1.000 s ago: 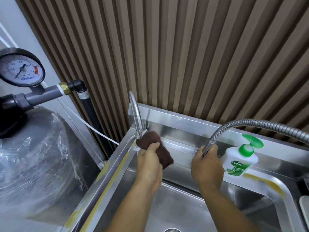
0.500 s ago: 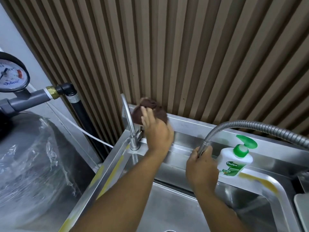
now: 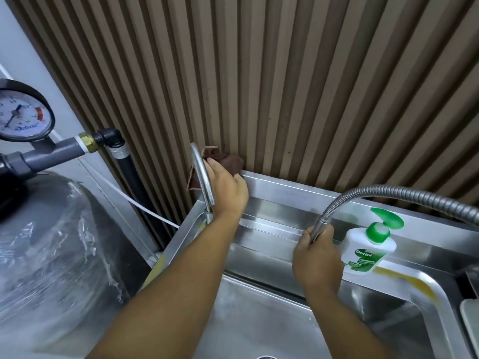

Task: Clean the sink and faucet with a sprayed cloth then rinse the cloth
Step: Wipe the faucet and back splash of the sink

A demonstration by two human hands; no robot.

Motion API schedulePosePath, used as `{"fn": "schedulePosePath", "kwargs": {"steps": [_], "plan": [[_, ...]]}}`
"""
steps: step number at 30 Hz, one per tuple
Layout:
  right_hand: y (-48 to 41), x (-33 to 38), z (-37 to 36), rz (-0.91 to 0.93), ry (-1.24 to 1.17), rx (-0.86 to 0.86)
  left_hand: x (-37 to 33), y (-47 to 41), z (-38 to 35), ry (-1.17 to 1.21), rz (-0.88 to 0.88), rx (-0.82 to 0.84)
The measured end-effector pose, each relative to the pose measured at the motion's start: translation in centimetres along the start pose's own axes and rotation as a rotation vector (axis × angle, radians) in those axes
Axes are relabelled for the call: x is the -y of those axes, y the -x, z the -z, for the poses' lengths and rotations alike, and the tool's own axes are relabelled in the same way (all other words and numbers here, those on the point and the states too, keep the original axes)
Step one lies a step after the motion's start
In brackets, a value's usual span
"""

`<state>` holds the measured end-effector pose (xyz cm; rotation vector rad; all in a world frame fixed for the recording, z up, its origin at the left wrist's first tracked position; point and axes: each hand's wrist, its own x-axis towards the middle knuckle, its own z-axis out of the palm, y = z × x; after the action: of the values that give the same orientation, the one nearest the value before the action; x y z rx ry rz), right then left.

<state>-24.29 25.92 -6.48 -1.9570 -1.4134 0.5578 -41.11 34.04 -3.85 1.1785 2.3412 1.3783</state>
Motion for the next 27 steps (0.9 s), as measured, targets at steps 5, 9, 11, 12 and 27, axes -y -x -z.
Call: {"fn": "schedulePosePath", "kwargs": {"steps": [5, 9, 11, 12, 27], "plan": [[-0.1, 0.0, -0.1, 0.006, 0.000, -0.004, 0.6, 3.7, -2.7, -0.110, -0.188, 0.103], [-0.2, -0.1, -0.2, -0.007, 0.008, 0.010, 3.3, 8.5, -3.7, -0.210, -0.648, 0.441], [-0.2, 0.0, -0.1, -0.007, 0.008, 0.022, 5.7, 9.3, -3.6, -0.270, -0.689, 0.545], [-0.2, 0.0, 0.0, -0.008, 0.004, 0.024, 6.8, 9.5, -3.4, -0.272, -0.622, 0.562], [-0.4, -0.3, -0.3, -0.006, 0.011, -0.001, 7.1, 12.1, -3.9, -0.281, -0.770, 0.678]]}}
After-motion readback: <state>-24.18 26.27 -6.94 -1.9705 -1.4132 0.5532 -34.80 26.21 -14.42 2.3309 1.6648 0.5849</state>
